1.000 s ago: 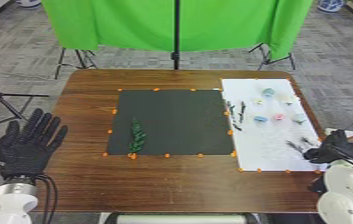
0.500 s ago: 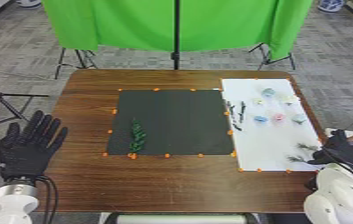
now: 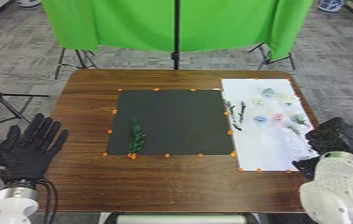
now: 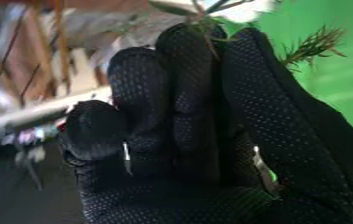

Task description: Arrange flowers

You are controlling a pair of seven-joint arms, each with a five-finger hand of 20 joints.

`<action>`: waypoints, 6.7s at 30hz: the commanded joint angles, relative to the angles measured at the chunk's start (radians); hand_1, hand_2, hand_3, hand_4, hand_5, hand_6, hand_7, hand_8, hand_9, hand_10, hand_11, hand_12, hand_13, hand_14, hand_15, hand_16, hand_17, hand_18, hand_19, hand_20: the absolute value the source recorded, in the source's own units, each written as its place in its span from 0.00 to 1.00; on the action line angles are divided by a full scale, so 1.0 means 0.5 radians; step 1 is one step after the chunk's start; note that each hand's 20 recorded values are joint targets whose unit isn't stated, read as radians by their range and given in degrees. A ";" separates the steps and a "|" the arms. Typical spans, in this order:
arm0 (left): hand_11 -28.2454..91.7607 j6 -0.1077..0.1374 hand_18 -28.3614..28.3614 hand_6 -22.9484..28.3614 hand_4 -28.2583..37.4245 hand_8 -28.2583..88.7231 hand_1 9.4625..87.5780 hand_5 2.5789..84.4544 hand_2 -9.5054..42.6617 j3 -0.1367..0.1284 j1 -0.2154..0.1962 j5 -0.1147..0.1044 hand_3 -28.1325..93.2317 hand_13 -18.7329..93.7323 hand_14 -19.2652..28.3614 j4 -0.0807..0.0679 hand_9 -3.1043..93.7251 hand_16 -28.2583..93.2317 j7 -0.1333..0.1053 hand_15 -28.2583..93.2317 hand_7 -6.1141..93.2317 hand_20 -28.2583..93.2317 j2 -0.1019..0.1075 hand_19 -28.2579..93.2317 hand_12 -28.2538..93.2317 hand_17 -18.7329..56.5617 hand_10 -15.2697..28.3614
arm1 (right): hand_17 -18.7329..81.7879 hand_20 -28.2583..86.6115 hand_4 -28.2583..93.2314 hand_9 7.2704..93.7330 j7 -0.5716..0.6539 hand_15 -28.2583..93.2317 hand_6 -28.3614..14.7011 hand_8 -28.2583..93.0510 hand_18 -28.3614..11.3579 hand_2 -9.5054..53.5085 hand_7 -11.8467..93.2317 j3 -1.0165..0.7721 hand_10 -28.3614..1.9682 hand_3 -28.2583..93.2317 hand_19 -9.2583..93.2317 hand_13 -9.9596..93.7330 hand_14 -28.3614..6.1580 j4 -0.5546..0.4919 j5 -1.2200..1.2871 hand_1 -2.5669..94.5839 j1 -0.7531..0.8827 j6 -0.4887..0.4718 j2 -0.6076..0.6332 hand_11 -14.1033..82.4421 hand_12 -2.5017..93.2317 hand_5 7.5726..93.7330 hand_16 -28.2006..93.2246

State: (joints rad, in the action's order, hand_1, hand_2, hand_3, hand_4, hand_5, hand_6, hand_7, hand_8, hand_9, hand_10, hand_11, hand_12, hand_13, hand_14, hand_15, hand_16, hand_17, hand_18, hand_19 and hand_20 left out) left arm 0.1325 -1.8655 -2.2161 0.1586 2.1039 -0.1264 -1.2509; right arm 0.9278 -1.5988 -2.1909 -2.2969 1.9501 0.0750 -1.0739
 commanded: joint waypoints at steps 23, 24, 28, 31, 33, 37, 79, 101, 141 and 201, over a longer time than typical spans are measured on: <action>0.43 0.024 0.77 0.58 0.00 0.15 0.21 0.55 0.49 0.135 0.079 0.017 0.84 0.44 0.72 -0.051 0.45 0.17 0.087 0.58 0.22 0.35 0.127 0.55 0.33 0.18 0.68 | 0.83 0.77 0.04 1.00 -0.171 0.72 0.58 0.34 0.20 0.00 0.44 0.941 0.61 0.85 1.00 0.96 0.68 0.511 -0.069 0.61 -0.751 0.139 -0.896 0.50 0.41 0.84 0.61; 0.43 0.016 0.77 0.58 0.00 0.15 0.21 0.55 0.49 0.136 0.083 0.019 0.84 0.44 0.72 -0.055 0.45 0.17 0.085 0.58 0.22 0.35 0.131 0.55 0.33 0.18 0.68 | 0.83 0.77 0.04 1.00 -0.203 0.72 0.58 0.34 0.20 0.00 0.44 1.020 0.61 0.85 1.00 0.96 0.68 0.568 -0.089 0.61 -0.767 0.249 -0.894 0.51 0.40 0.84 0.61; 0.43 0.024 0.77 0.58 0.00 0.15 0.21 0.55 0.49 0.140 0.104 0.012 0.84 0.44 0.73 -0.066 0.45 0.17 0.081 0.58 0.22 0.35 0.141 0.55 0.33 0.18 0.68 | 0.83 0.77 0.04 1.00 -0.266 0.72 0.57 0.34 0.19 0.00 0.43 1.129 0.59 0.85 1.00 0.97 0.66 0.746 -0.149 0.61 -0.807 0.272 -0.998 0.53 0.38 0.84 0.62; 0.43 0.014 0.77 0.58 0.00 0.15 0.21 0.55 0.49 0.164 0.146 0.024 0.84 0.44 0.72 -0.083 0.45 0.17 0.116 0.58 0.22 0.35 0.170 0.55 0.33 0.18 0.68 | 0.84 0.77 0.04 1.00 -0.230 0.73 0.57 0.35 0.18 0.00 0.43 1.144 0.58 0.85 1.00 0.97 0.66 0.803 -0.169 0.61 -0.802 0.278 -1.059 0.56 0.35 0.84 0.62; 0.43 0.024 0.78 0.58 0.00 0.15 0.21 0.55 0.49 0.170 0.144 0.021 0.84 0.44 0.72 -0.083 0.45 0.17 0.117 0.58 0.22 0.35 0.187 0.55 0.33 0.18 0.68 | 0.84 0.77 0.04 1.00 -0.236 0.73 0.57 0.35 0.18 0.00 0.43 1.139 0.58 0.85 1.00 0.97 0.65 0.815 -0.203 0.61 -0.779 0.238 -1.095 0.56 0.35 0.84 0.62; 0.43 0.022 0.78 0.58 0.00 0.15 0.21 0.55 0.49 0.180 0.156 0.016 0.84 0.44 0.73 -0.094 0.46 0.17 0.126 0.58 0.22 0.35 0.194 0.55 0.33 0.18 0.68 | 0.84 0.77 0.04 1.00 -0.214 0.73 0.57 0.35 0.18 0.00 0.43 1.182 0.58 0.84 1.00 0.97 0.65 0.828 -0.258 0.62 -0.757 0.189 -1.103 0.56 0.35 0.84 0.61; 0.43 0.009 0.80 0.59 0.00 0.16 0.21 0.55 0.49 0.128 0.095 0.162 0.84 0.45 0.75 -0.068 0.47 0.18 0.049 0.60 0.22 0.38 0.162 0.59 0.34 0.18 0.69 | 0.76 0.73 0.05 0.92 -0.391 0.76 0.47 0.21 0.11 0.00 0.27 1.283 0.49 0.86 1.00 0.89 0.51 0.511 -0.301 0.51 -0.600 -0.086 -0.761 0.58 0.36 0.72 0.57; 0.43 0.011 0.80 0.59 0.00 0.16 0.21 0.55 0.50 0.132 0.108 0.173 0.83 0.45 0.75 -0.077 0.47 0.18 0.074 0.60 0.22 0.38 0.142 0.58 0.34 0.18 0.70 | 0.66 0.71 0.03 0.75 -0.536 0.82 0.44 0.28 0.06 0.00 0.27 1.214 0.26 0.84 1.00 0.69 0.27 0.567 -0.728 0.58 -0.525 -0.585 -0.763 0.42 0.31 0.79 0.53; 0.43 -0.021 0.79 0.59 0.00 0.16 0.21 0.55 0.50 0.100 0.071 0.236 0.84 0.45 0.75 -0.074 0.46 0.18 0.081 0.59 0.22 0.37 0.110 0.58 0.34 0.18 0.69 | 0.65 0.70 0.05 0.80 -0.463 0.80 0.55 0.39 0.05 0.00 0.52 1.244 0.32 0.83 1.00 0.75 0.34 0.287 -0.442 0.54 -0.514 -0.611 -0.667 0.43 0.33 0.71 0.52; 0.44 -0.050 0.78 0.59 0.00 0.16 0.25 0.54 0.49 0.147 0.168 0.132 0.83 0.43 0.73 -0.100 0.44 0.17 0.120 0.60 0.22 0.37 0.083 0.57 0.33 0.18 0.68 | 0.63 0.62 0.00 0.92 -0.478 0.68 0.59 0.39 0.10 0.00 0.45 0.885 0.59 0.74 0.98 0.84 0.60 1.154 -0.880 0.77 -0.827 -0.438 -0.469 0.34 0.55 0.84 0.66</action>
State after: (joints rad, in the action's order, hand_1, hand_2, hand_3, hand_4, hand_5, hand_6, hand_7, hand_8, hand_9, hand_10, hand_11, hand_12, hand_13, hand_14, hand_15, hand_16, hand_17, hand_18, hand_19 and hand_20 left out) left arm 0.1063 -1.7775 -2.1025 0.2287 2.0530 -0.0741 -1.1957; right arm 0.7183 -1.1775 -1.6323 -2.7517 1.4407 -0.2058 -1.3185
